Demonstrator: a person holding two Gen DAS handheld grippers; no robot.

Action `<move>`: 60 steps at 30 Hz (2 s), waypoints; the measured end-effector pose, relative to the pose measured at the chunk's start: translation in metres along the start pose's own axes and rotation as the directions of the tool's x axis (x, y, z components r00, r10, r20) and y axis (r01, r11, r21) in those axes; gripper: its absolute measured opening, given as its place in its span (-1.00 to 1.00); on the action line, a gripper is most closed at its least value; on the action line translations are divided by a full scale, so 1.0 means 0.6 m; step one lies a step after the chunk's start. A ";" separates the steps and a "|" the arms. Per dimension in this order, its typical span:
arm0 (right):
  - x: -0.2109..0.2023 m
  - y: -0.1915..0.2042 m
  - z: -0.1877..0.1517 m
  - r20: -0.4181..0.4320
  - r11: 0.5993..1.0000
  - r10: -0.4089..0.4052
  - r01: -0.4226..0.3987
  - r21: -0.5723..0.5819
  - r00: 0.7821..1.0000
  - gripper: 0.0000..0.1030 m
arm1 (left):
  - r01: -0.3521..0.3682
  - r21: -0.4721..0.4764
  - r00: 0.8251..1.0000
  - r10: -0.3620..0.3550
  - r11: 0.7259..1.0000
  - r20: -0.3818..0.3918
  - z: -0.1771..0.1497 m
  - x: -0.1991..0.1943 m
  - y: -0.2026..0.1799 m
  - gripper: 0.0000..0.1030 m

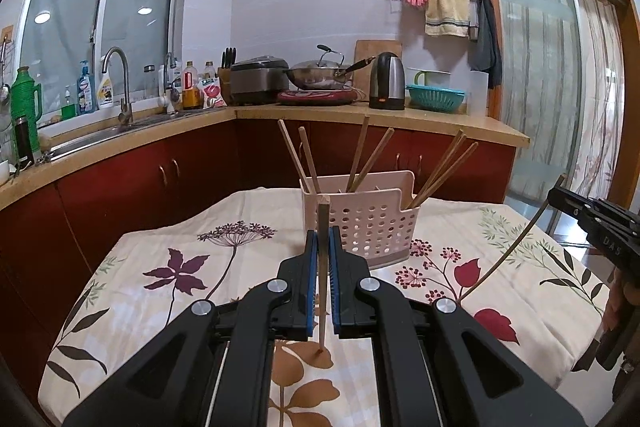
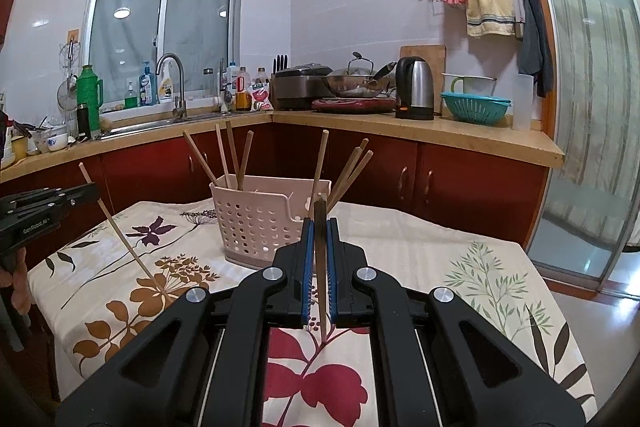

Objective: Organize utensils
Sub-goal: 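Lift the held chopstick in the right tool toward the pink caddy, then lower the chopstick into the caddy with the right tool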

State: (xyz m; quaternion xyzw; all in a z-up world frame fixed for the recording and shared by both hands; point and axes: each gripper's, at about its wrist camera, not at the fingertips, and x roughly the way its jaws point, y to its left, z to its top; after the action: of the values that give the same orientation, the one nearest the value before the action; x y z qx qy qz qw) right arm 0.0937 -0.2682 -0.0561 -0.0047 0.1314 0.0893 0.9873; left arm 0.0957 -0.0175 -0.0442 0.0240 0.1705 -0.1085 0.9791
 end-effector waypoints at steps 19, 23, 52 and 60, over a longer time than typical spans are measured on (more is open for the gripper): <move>-0.012 0.004 0.087 0.151 0.997 0.067 -0.070 0.016 0.986 -0.87 | 0.032 0.019 0.985 -0.035 0.999 0.170 0.089 -0.002 -0.015 -0.88; -0.013 0.006 0.122 0.214 0.996 0.085 -0.089 0.008 0.973 -0.87 | 0.036 0.027 0.973 -0.041 0.999 0.226 0.120 -0.001 -0.019 -0.88; 0.174 -0.013 0.197 0.288 0.992 0.115 -0.127 0.022 0.951 -0.87 | 0.010 0.017 0.956 -0.015 1.000 0.293 0.185 0.146 0.009 -0.88; 0.225 -0.007 0.163 0.217 0.994 0.103 -0.107 0.008 0.971 -0.87 | 0.008 0.009 0.969 -0.010 1.000 0.247 0.157 0.180 0.014 -0.88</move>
State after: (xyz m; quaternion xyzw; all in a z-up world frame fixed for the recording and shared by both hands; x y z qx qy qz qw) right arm 0.2482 -0.2457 0.0032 0.0218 0.0240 0.1402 0.9896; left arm 0.2275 -0.0394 0.0078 0.0136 0.0468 -0.1157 0.9921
